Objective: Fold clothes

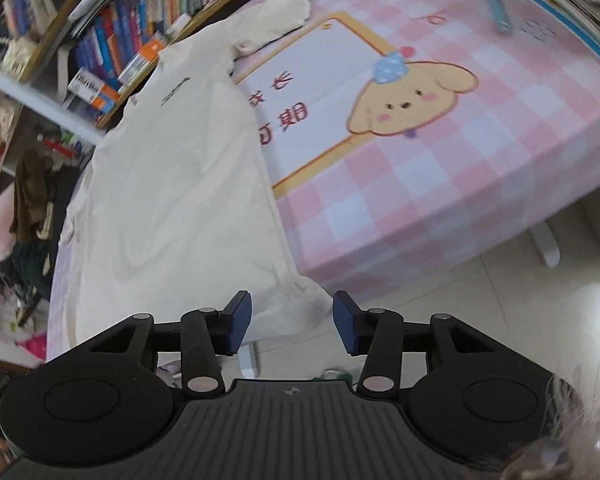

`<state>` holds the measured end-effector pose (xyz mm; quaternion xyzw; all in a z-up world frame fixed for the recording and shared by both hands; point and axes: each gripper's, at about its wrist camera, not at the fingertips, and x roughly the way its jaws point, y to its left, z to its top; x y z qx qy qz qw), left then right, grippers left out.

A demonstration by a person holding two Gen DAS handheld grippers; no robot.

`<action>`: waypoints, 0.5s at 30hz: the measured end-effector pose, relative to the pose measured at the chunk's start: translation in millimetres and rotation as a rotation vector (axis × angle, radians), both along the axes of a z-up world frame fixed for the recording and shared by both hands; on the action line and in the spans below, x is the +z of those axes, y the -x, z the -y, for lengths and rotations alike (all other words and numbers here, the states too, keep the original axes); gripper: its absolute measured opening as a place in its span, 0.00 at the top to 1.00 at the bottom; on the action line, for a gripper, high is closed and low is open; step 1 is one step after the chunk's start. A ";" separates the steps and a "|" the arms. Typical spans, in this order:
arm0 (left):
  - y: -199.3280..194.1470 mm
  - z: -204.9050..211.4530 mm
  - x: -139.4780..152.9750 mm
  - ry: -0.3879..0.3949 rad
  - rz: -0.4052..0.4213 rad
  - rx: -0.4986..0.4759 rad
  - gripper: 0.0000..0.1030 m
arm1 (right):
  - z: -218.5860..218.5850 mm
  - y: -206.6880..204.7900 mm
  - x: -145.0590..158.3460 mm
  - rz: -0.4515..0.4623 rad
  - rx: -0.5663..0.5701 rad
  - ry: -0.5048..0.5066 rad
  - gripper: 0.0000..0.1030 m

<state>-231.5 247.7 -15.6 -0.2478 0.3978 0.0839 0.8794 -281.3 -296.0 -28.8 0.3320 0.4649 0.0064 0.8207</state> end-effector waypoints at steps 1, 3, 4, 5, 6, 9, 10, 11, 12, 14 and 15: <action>-4.9 1.0 -3.9 -0.011 -0.013 -0.004 0.33 | -1.8 -3.7 -3.4 -0.007 0.010 0.009 0.57; -14.7 3.1 -11.7 -0.032 -0.038 -0.011 0.33 | -6.9 -16.1 -11.4 -0.037 0.015 0.025 0.60; -19.6 4.1 -15.6 -0.042 -0.050 -0.015 0.33 | -9.7 -19.9 -15.5 -0.050 0.021 0.027 0.62; -24.6 5.1 -19.5 -0.053 -0.063 -0.019 0.33 | -11.8 -22.0 -18.0 -0.045 0.037 0.011 0.67; -28.2 5.5 -22.7 -0.052 -0.069 -0.021 0.36 | -13.8 -23.9 -20.0 -0.041 0.054 -0.005 0.88; -28.4 3.0 -24.9 0.021 -0.042 -0.029 0.82 | -13.9 -20.3 -9.8 -0.003 0.094 -0.037 0.96; -28.2 3.5 -24.7 0.016 -0.046 -0.030 0.84 | -11.8 -15.8 -2.1 0.021 0.096 -0.049 0.96; -27.6 3.8 -24.2 0.009 -0.048 -0.030 0.88 | -7.5 -8.6 7.1 0.055 0.087 -0.071 0.96; -26.0 3.4 -23.0 -0.004 -0.046 -0.027 0.91 | -2.6 -1.0 16.2 0.090 0.076 -0.085 0.96; -23.8 0.4 -21.4 -0.008 -0.041 -0.009 0.91 | 2.2 6.5 21.6 0.099 0.053 -0.075 0.96; -22.9 -1.7 -20.8 -0.004 -0.040 0.002 0.92 | 3.5 7.7 19.1 0.086 0.046 -0.066 0.96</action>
